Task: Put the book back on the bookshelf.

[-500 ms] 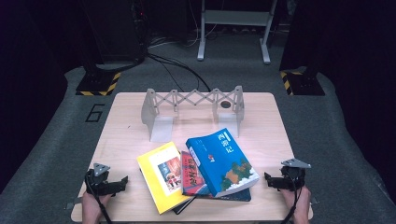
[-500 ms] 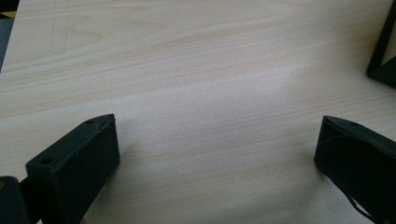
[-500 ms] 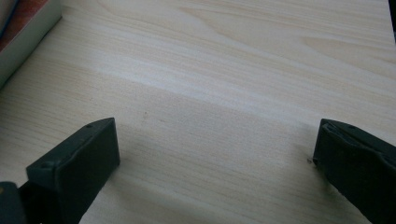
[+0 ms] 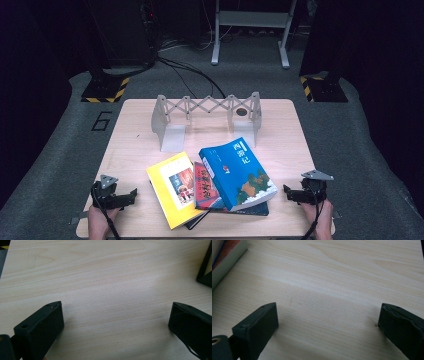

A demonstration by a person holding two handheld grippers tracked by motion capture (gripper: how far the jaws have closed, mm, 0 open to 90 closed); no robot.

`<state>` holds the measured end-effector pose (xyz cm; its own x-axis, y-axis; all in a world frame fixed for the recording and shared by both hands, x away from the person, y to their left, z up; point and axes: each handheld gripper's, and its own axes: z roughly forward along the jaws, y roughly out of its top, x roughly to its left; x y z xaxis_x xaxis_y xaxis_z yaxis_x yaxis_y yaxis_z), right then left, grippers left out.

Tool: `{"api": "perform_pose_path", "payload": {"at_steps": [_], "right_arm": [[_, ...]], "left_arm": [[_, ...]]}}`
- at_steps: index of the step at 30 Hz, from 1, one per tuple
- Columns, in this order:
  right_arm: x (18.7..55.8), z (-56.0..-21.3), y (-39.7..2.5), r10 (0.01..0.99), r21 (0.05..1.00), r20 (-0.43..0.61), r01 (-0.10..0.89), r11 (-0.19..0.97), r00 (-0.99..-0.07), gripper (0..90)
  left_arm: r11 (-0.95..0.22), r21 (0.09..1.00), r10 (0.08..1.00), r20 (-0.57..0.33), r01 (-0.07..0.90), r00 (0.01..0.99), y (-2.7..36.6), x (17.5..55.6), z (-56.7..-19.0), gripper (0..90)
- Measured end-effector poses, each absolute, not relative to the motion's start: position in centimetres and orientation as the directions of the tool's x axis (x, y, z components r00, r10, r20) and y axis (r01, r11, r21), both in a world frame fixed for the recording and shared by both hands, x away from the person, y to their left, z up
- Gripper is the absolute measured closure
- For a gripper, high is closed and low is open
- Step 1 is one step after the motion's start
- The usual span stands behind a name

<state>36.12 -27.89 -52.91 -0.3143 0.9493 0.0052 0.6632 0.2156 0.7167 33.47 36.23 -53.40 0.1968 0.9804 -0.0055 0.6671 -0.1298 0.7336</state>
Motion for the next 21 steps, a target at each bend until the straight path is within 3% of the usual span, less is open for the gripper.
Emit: {"api": "perform_pose_path", "payload": {"at_steps": [5,13,21], "right_arm": [[36.2,-52.8,-27.9,0.949,0.713,0.01,0.667,0.215,-0.316,2.4],[36.5,-51.4,-28.2,0.933,0.713,0.123,0.684,0.154,-0.338,5.5],[37.1,-48.1,-26.4,0.888,0.726,0.137,0.655,0.211,-0.439,7.6]], "left_arm": [[-0.13,0.735,0.98,-0.005,0.666,0.197,36.2,33.5,-53.4,0.0],[-0.13,0.735,0.98,-0.005,0.666,0.197,36.2,33.5,-53.4,0.0],[-0.131,0.735,0.98,-0.005,0.665,0.198,36.2,33.5,-53.4,0.0]]}}
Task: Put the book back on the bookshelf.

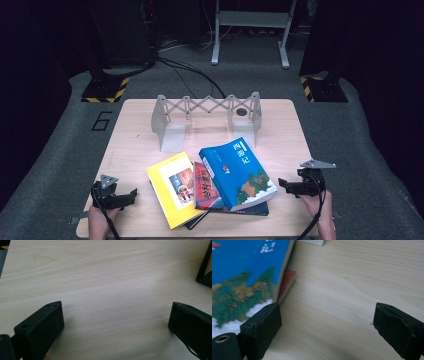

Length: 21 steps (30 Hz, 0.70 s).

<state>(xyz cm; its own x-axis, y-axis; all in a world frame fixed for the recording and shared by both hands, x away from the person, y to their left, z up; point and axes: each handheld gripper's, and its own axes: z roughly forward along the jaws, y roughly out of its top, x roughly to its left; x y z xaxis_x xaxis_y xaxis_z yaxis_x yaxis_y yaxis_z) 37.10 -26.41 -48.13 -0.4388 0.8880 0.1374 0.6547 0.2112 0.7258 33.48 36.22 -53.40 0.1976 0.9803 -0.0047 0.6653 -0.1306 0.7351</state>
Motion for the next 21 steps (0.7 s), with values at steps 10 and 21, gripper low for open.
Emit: {"api": "perform_pose_path", "payload": {"at_steps": [10,21], "right_arm": [[38.5,-46.2,-23.2,0.825,0.695,0.152,0.652,0.302,-0.544,10.8],[42.1,-46.4,-19.8,0.752,0.624,0.227,0.685,0.375,-0.619,14.7]], "left_arm": [[-0.135,0.732,0.98,-0.001,0.668,0.199,36.3,33.5,-53.4,0.1],[-0.135,0.732,0.98,0.0,0.668,0.198,36.2,33.5,-53.4,0.1]]}}
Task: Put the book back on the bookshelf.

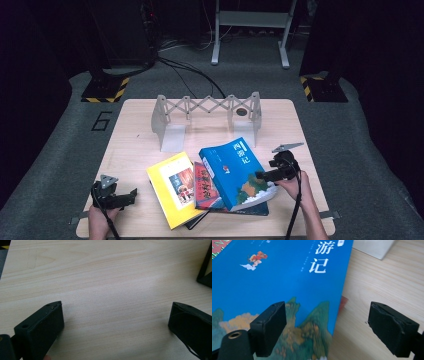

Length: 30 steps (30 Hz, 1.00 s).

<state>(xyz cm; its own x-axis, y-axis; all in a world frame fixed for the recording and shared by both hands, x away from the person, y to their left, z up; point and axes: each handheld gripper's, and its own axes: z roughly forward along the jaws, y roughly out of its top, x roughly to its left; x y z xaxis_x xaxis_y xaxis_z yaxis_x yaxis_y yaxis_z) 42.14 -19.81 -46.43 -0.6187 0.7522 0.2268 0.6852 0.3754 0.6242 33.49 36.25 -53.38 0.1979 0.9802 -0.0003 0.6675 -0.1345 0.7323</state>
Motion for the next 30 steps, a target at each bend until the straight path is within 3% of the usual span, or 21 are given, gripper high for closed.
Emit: {"api": "perform_pose_path", "payload": {"at_steps": [17,27,28,30], "right_arm": [[46.0,-48.0,-18.2,0.652,0.537,0.379,0.73,0.423,-0.656,27.8],[46.5,-48.1,-17.4,0.637,0.489,0.406,0.744,0.455,-0.656,22.6],[46.5,-48.2,-17.1,0.629,0.47,0.415,0.747,0.47,-0.657,16.6],[46.5,-48.4,-16.9,0.63,0.454,0.433,0.76,0.466,-0.645,14.1]], "left_arm": [[-0.135,0.732,0.98,0.0,0.668,0.198,36.2,33.5,-53.4,0.1],[-0.126,0.735,0.981,-0.005,0.666,0.192,36.2,33.5,-53.4,0.1],[-0.132,0.732,0.981,-0.001,0.668,0.195,36.2,33.5,-53.4,0.2],[-0.125,0.734,0.982,-0.006,0.668,0.191,36.2,33.5,-53.4,0.2]]}}
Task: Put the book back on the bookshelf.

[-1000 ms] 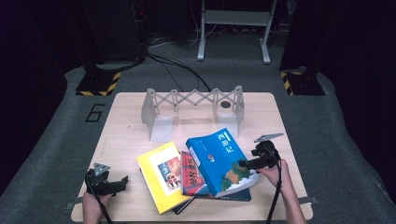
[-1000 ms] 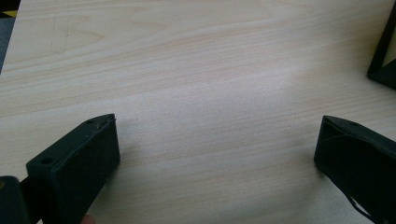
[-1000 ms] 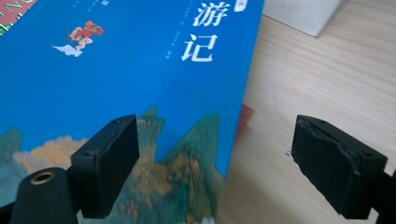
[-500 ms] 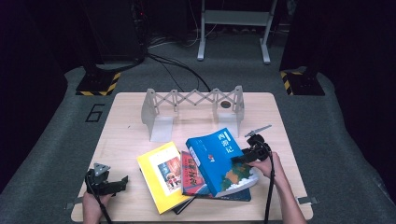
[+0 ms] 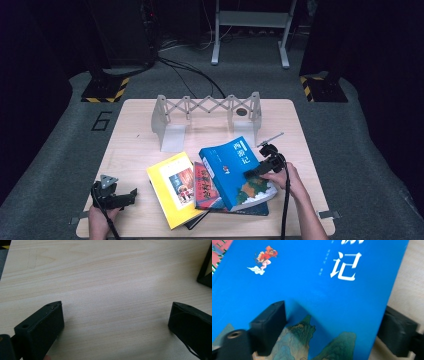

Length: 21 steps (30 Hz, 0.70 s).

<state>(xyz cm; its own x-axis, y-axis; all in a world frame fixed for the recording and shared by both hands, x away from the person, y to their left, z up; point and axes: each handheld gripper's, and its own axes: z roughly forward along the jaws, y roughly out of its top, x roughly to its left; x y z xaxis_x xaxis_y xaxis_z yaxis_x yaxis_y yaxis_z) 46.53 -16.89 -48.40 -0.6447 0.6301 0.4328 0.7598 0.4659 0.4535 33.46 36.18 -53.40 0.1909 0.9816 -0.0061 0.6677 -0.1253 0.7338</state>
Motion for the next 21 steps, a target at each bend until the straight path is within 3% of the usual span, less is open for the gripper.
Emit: {"api": "perform_pose_path", "payload": {"at_steps": [2,9,15,21], "right_arm": [[46.6,-48.3,-16.7,0.646,0.442,0.415,0.763,0.473,-0.641,10.5],[46.5,-47.8,-16.7,0.679,0.445,0.401,0.778,0.443,-0.615,22.7],[46.2,-47.4,-16.6,0.694,0.458,0.368,0.77,0.444,-0.619,25.8],[46.3,-47.3,-17.3,0.694,0.476,0.371,0.768,0.428,-0.617,36.0]], "left_arm": [[-0.126,0.734,0.982,-0.005,0.667,0.191,36.2,33.5,-53.4,0.2],[-0.123,0.735,0.982,-0.007,0.667,0.189,36.2,33.5,-53.4,0.2],[-0.124,0.735,0.982,-0.006,0.667,0.19,36.2,33.5,-53.4,0.2],[-0.124,0.735,0.982,-0.006,0.667,0.189,36.2,33.5,-53.4,0.2]]}}
